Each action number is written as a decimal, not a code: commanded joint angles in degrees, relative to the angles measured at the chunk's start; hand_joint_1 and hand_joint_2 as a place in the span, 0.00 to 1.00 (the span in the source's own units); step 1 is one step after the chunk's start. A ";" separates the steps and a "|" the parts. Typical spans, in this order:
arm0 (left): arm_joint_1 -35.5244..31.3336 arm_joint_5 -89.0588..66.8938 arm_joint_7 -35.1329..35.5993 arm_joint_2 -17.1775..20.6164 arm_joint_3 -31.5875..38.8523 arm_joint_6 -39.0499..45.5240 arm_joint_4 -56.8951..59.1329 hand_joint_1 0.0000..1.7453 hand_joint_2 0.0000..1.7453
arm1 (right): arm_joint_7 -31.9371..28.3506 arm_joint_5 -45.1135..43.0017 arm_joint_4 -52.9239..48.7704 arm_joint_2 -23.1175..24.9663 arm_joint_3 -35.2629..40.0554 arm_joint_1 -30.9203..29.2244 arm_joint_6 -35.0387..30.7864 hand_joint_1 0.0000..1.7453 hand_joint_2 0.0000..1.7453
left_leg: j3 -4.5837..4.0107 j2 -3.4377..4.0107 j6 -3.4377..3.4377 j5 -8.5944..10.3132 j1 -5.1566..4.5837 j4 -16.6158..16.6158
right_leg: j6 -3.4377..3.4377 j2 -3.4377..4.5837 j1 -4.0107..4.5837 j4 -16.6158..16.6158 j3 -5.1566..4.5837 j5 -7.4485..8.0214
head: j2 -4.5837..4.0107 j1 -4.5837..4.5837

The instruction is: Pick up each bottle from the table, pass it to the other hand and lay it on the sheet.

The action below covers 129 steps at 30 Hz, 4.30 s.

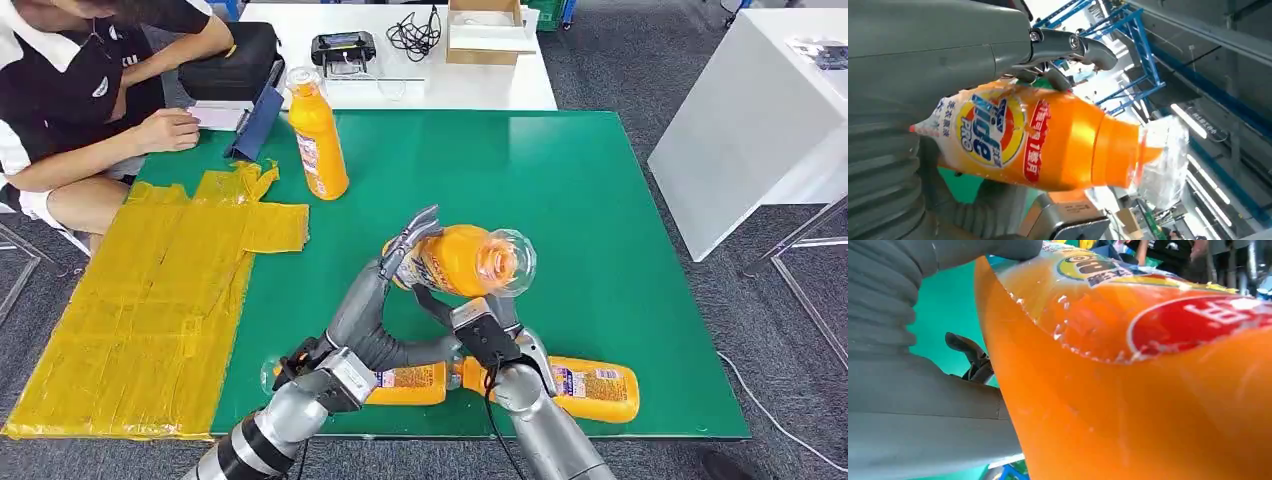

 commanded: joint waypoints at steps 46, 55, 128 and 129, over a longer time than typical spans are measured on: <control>-2.60 1.88 -1.54 -2.14 3.08 9.34 0.89 0.00 1.00 | 2.35 5.54 3.48 -0.26 13.96 -1.10 1.18 1.00 1.00 | 0.25 -0.01 -0.09 -0.09 0.07 -0.01 | -0.06 0.00 0.06 -0.06 0.28 -0.09 | 0.00 0.00; -2.47 2.81 -1.98 -2.08 2.90 9.68 -0.22 0.96 1.00 | 2.49 5.54 3.72 -0.36 13.85 -1.17 0.47 1.00 1.00 | 0.09 0.00 -0.05 -0.03 0.06 0.00 | -0.03 0.00 0.05 -0.04 0.09 -0.03 | 0.00 0.00; -2.41 -19.05 4.37 -1.94 -2.20 17.60 4.97 1.00 1.00 | 4.59 10.42 -2.79 -1.88 10.83 -0.90 -2.54 1.00 1.00 | 0.31 0.10 -0.10 -0.10 0.05 -0.05 | -0.07 0.13 0.05 -0.07 0.28 -0.06 | 0.00 0.00; -2.61 -19.27 4.51 -1.79 -1.92 17.76 4.92 1.00 1.00 | 4.70 10.43 -2.90 -1.59 10.78 -0.89 -2.80 1.00 1.00 | 0.15 0.04 -0.06 -0.04 0.01 -0.04 | -0.04 0.06 0.01 -0.04 0.13 -0.03 | 0.00 0.02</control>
